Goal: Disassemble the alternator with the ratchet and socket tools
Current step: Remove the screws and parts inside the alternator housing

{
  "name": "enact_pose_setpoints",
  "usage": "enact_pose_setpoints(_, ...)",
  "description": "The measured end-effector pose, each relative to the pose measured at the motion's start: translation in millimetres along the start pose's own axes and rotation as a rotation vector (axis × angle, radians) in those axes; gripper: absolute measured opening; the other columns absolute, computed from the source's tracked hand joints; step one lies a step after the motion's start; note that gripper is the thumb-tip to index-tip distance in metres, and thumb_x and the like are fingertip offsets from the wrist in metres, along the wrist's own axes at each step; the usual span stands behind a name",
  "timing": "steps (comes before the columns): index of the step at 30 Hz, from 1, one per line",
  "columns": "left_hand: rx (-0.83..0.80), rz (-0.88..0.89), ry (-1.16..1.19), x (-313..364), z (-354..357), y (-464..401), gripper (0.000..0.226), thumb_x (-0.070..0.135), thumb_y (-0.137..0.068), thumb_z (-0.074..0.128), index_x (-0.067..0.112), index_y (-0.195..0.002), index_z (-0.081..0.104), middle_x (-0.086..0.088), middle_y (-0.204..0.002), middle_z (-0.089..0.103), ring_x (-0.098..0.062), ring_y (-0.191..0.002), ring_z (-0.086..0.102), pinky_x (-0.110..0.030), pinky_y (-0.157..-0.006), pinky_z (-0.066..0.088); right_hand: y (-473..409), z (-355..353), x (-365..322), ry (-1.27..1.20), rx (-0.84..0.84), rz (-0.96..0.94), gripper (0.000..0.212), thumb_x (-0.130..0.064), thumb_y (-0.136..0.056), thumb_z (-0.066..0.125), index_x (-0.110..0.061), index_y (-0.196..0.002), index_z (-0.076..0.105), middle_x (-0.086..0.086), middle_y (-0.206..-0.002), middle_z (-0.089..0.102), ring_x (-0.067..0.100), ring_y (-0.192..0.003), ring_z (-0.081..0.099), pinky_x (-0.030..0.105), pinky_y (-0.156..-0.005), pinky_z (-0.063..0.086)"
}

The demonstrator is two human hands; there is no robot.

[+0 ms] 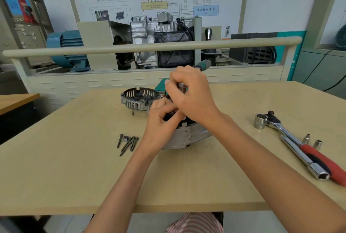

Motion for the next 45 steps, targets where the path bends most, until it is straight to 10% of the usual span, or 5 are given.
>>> enact_pose_setpoints(12, 0.028, -0.052, 0.009, -8.7, -1.5, -3.0, 0.021, 0.026, -0.064, 0.055, 0.032, -0.044, 0.059, 0.018, -0.066, 0.055, -0.004, -0.082, 0.042, -0.026, -0.073, 0.035, 7.9, 1.8, -7.0, 0.817, 0.021, 0.13, 0.024, -0.028, -0.083, 0.045, -0.01, -0.079, 0.061, 0.007, -0.077, 0.059, 0.027, -0.079, 0.053, 0.036, -0.075, 0.033)
enact_pose_setpoints(23, -0.098, -0.025, -0.025, -6.1, 0.2, -2.8, 0.034, 0.028, -0.087, 0.062, 0.049, -0.06, 0.064, -0.009, -0.075, 0.049, -0.009, -0.085, 0.04, -0.023, -0.08, 0.031, -1.1, -0.5, 1.0, -0.247, -0.015, 0.074, 0.041, -0.021, -0.08, 0.039, 0.0, -0.045, 0.036, 0.016, -0.046, 0.036, 0.027, -0.053, 0.034, 0.031, -0.059, 0.029)
enact_pose_setpoints(31, -0.005, 0.0, 0.002, 0.9, 0.0, -2.4, 0.049, 0.015, -0.073, 0.055, 0.058, -0.049, 0.058, 0.039, -0.076, 0.056, 0.008, -0.082, 0.044, -0.028, -0.074, 0.034, 15.4, -7.7, -6.9, 0.64, 0.208, 0.067, 0.022, -0.024, -0.082, 0.044, -0.015, -0.063, 0.051, -0.002, -0.062, 0.043, 0.017, -0.065, 0.04, 0.031, -0.069, 0.028)
enact_pose_setpoints(37, -0.057, -0.075, -0.005, -4.3, 1.4, -1.0, 0.024, 0.033, -0.08, 0.054, 0.034, -0.062, 0.068, -0.02, -0.087, 0.055, -0.012, -0.089, 0.042, -0.028, -0.085, 0.034, -0.7, -3.8, 3.7, 0.091, 0.063, 0.055, 0.035, -0.014, -0.076, 0.047, -0.021, -0.05, 0.026, -0.01, -0.049, 0.026, 0.01, -0.051, 0.028, 0.026, -0.06, 0.021)
enact_pose_setpoints(45, -0.028, -0.035, -0.034, -2.8, -0.8, -1.6, 0.029, 0.028, -0.079, 0.056, 0.039, -0.053, 0.064, -0.016, -0.078, 0.058, -0.003, -0.08, 0.04, -0.028, -0.08, 0.034, 1.8, -6.0, -3.5, -0.012, 0.115, 0.032, 0.032, -0.013, -0.077, 0.046, -0.016, -0.051, 0.027, -0.01, -0.049, 0.023, 0.012, -0.052, 0.027, 0.024, -0.059, 0.022)
Point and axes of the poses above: each hand's wrist, its own y-axis away from the middle knuckle, its own z-axis out of the palm, x = y × z, the point moved 9 cm from there along -y, towards the middle knuckle
